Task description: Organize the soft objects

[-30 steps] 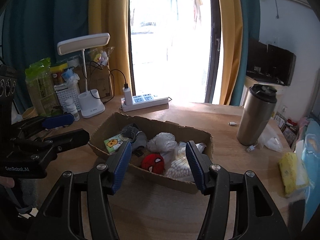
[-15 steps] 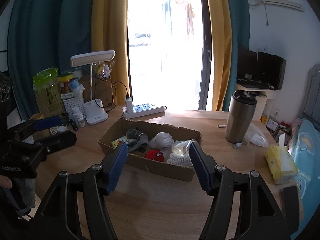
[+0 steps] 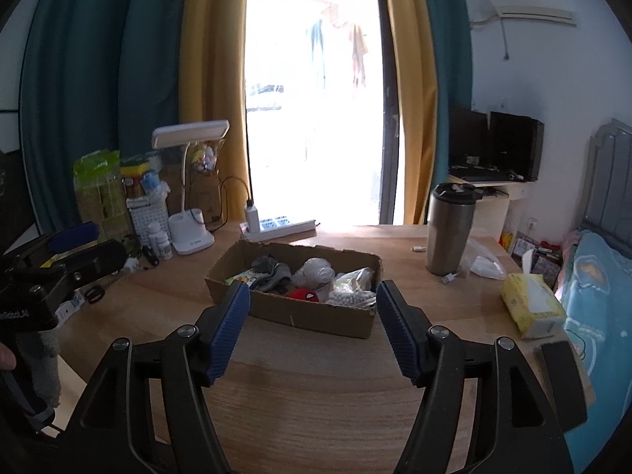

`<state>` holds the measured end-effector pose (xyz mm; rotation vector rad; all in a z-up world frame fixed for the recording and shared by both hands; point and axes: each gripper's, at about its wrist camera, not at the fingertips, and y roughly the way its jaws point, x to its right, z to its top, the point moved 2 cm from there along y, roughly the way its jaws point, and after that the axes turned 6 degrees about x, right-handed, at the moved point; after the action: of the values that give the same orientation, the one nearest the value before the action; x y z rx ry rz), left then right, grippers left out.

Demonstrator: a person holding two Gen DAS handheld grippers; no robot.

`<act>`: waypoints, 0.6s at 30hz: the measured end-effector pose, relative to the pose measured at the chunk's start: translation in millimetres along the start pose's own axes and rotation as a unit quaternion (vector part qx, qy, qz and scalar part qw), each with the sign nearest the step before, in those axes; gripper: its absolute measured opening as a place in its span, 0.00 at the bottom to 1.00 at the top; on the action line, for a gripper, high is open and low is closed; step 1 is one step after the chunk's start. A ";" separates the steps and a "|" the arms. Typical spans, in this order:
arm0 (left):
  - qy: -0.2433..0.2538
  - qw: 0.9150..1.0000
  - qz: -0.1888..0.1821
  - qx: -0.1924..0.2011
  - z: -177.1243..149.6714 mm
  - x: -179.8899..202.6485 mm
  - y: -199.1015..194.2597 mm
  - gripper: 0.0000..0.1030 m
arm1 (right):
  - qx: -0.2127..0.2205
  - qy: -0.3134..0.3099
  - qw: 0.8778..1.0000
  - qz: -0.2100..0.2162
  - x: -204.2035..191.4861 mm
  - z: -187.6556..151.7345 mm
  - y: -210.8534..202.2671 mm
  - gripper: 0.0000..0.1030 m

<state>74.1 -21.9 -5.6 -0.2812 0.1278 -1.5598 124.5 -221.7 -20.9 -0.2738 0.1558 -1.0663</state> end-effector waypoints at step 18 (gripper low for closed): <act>0.014 1.000 0.022 0.013 -2.3 5.3 -26.0 0.98 | 0.023 -0.002 1.000 -0.020 3.1 0.4 -29.5 0.77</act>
<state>48.5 -27.1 -0.7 -0.2335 0.1343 -1.5219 101.3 -237.8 -11.8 -0.2387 0.1213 -1.1083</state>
